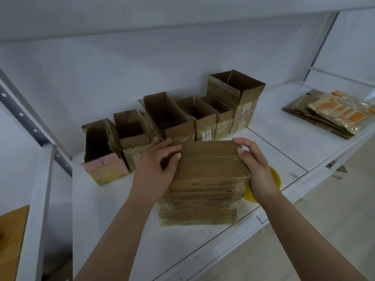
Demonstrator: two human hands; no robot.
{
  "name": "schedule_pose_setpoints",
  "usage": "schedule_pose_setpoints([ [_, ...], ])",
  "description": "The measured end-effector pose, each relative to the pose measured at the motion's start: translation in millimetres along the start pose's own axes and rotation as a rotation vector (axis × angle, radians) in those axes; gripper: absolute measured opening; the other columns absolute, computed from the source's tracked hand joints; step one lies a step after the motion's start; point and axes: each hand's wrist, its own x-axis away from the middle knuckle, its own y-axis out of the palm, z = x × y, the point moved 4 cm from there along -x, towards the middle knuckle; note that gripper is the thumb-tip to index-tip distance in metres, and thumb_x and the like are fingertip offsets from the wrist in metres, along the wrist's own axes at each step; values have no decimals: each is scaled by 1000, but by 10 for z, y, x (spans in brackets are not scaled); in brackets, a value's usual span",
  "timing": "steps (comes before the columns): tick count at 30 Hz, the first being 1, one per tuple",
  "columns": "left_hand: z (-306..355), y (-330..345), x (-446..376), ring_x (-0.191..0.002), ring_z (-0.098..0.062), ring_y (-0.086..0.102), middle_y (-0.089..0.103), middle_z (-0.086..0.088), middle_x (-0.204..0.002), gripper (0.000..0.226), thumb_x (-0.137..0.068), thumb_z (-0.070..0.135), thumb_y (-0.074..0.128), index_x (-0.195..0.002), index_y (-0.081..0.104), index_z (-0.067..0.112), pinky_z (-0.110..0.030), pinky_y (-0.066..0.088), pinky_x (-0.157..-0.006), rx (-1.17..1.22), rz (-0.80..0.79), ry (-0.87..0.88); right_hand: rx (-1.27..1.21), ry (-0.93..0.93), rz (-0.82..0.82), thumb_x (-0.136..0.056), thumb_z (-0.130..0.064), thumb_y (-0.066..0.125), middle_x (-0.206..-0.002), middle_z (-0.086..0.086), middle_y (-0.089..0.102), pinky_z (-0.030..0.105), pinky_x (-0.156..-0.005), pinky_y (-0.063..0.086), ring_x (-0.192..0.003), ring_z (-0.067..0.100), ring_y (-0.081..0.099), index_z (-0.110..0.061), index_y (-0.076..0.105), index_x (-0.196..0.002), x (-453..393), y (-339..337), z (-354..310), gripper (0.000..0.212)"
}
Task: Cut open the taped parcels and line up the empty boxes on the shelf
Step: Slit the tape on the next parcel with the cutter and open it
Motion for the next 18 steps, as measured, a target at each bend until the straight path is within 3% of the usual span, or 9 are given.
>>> schedule_pose_setpoints([
  [3, -14, -6, 0, -142, -10, 30, 54, 6, -140, 29, -95, 26, 61, -123, 66, 27, -22, 15, -113, 11, 12, 1, 212, -124, 79, -95, -43, 49, -124, -3, 62, 25, -91, 50, -114, 11, 60, -25, 53, -137, 50, -285, 8, 45],
  [5, -20, 5, 0, -141, -6, 28, 53, 6, -141, 29, -94, 26, 61, -123, 66, 27, -21, 15, -113, 24, 13, -1, 409, -76, 94, -87, -45, 52, -123, -3, 62, 33, -94, 48, -116, 18, 58, -24, 54, -132, 68, -540, 117, 50],
  [7, -29, 16, 1, -138, -1, 26, 53, 7, -141, 29, -94, 26, 61, -123, 66, 27, -21, 15, -112, 34, 18, -9, 691, 73, -11, -79, -42, 56, -120, -4, 63, 37, -93, 48, -115, 23, 58, -24, 55, -125, 58, -742, 292, 50],
  [9, -38, 15, -6, -137, 0, 25, 53, 7, -141, 29, -94, 26, 61, -122, 67, 27, -21, 15, -112, 45, 28, -20, 952, 238, -218, -77, -47, 58, -132, -2, 59, 41, -104, 42, -125, 25, 53, -25, 52, -133, 73, -808, 492, 60],
  [12, -32, 21, 1, -136, 3, 25, 53, 9, -140, 28, -94, 26, 61, -121, 67, 29, -21, 16, -112, 57, 28, -22, 1428, 186, -414, -74, -60, 56, -150, -6, 42, 41, -120, 17, -142, 22, 33, -30, 34, -146, 71, -826, 753, 81],
  [15, -37, 12, 8, -135, 4, 25, 53, 11, -139, 27, -94, 26, 61, -120, 67, 32, -19, 16, -111, 66, 28, -22, 1653, 77, -314, -91, -42, 57, -152, -7, 40, 39, -122, 11, -143, 17, 31, -34, 25, -150, 54, -816, 771, 67],
  [18, -41, 8, -1, -135, 4, 24, 53, 11, -140, 27, -94, 29, 61, -120, 66, 33, -19, 15, -112, 56, 15, -29, 1630, 73, -227, -94, -35, 58, -141, -4, 53, 36, -119, 17, -136, 18, 42, -32, 41, -144, -8, -897, 643, 53],
])
